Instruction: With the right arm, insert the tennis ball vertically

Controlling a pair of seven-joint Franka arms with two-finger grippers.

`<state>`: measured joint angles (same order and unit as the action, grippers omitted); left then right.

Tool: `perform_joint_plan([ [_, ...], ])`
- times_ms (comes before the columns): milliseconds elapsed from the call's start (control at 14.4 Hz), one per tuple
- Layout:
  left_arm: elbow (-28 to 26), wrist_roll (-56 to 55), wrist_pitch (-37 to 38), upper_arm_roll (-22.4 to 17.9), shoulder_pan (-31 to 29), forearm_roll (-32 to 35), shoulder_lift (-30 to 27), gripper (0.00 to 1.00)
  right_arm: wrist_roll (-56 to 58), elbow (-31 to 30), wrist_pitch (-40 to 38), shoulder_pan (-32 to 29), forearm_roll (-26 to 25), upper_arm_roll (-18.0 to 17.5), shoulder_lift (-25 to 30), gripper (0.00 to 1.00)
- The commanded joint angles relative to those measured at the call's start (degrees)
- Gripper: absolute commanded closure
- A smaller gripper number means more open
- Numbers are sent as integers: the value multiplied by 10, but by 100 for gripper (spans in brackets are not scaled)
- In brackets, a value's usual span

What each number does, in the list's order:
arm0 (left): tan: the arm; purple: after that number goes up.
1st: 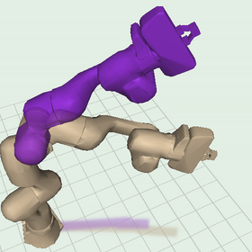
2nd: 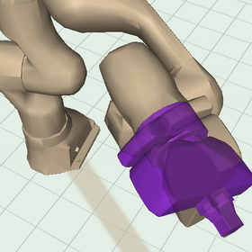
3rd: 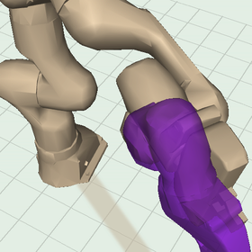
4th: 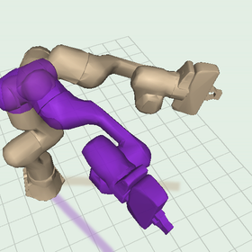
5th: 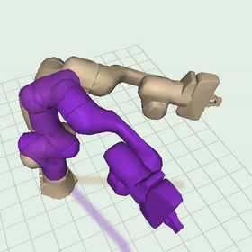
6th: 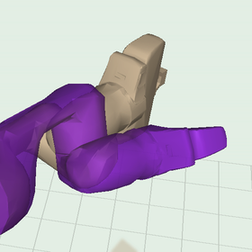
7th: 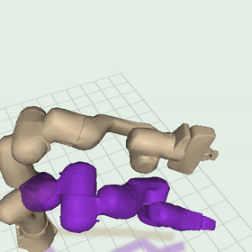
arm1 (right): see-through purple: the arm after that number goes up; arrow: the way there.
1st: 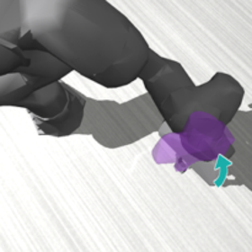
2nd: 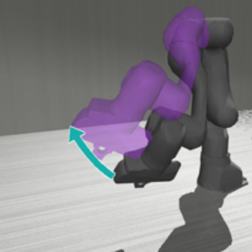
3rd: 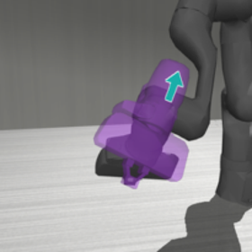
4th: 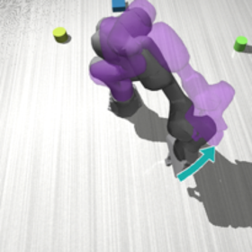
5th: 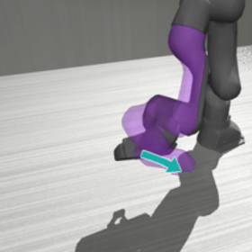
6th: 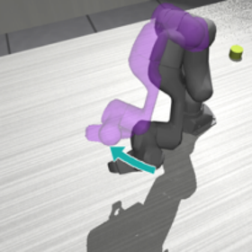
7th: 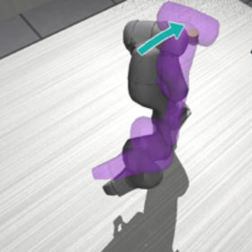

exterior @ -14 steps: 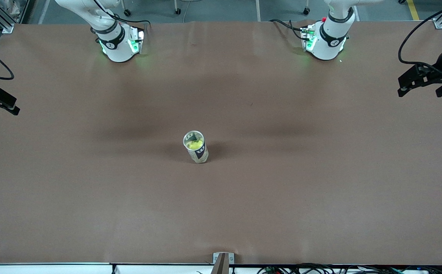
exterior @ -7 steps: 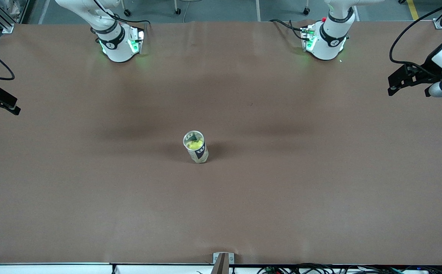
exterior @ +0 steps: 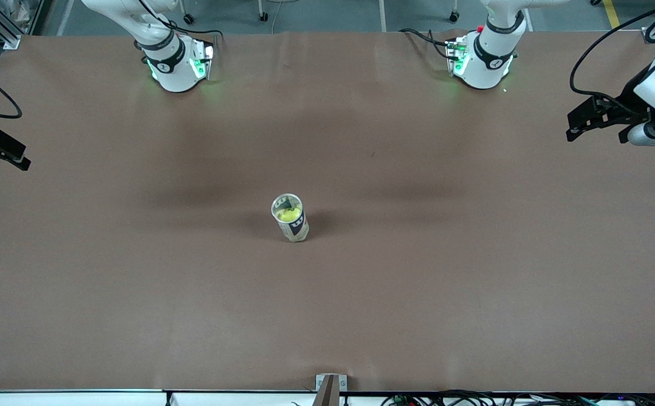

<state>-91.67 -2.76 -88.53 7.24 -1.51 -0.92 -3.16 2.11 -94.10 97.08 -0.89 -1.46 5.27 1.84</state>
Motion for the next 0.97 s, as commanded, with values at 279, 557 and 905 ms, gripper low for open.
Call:
perform_joint_plan([
  [279,-5,-3,4,1,-1,-7,-5,0,4,-12,5,-8,8,-4,14,0],
  [557,5,-8,4,1,1,-3,5,0,4,-13,6,-8,8,-4,14,0],
  [905,18,-35,4,1,2,-1,12,0,4,-13,6,-7,8,-4,14,0],
])
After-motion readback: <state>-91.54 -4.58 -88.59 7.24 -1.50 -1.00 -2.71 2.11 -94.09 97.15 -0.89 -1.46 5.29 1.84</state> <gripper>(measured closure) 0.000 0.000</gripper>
